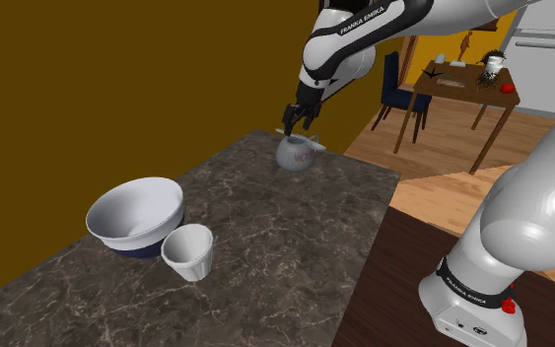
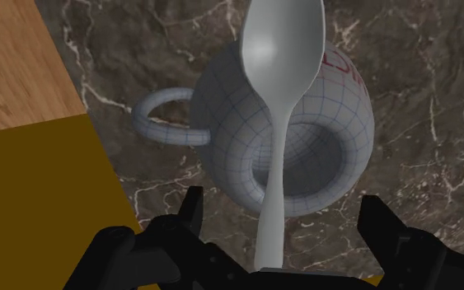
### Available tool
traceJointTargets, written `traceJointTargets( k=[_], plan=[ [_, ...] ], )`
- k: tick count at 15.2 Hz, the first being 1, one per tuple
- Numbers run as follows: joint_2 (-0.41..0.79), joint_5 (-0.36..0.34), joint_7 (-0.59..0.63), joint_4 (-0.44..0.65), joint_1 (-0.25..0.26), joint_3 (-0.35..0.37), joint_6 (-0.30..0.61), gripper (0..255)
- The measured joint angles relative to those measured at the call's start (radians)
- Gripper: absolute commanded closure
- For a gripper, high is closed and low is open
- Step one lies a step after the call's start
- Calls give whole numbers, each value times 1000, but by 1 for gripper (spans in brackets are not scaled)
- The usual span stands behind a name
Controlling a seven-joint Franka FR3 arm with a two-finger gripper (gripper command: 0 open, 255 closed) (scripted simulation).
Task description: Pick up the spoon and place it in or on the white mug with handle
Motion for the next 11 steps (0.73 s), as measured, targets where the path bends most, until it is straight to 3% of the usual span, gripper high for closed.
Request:
traceJointTargets(
  k=[5,11],
  plan=[
    [-71,-21,14,39,-9,-5,-108,0],
    [-75,-23,15,46,-10,-6,-121,0]
  ],
)
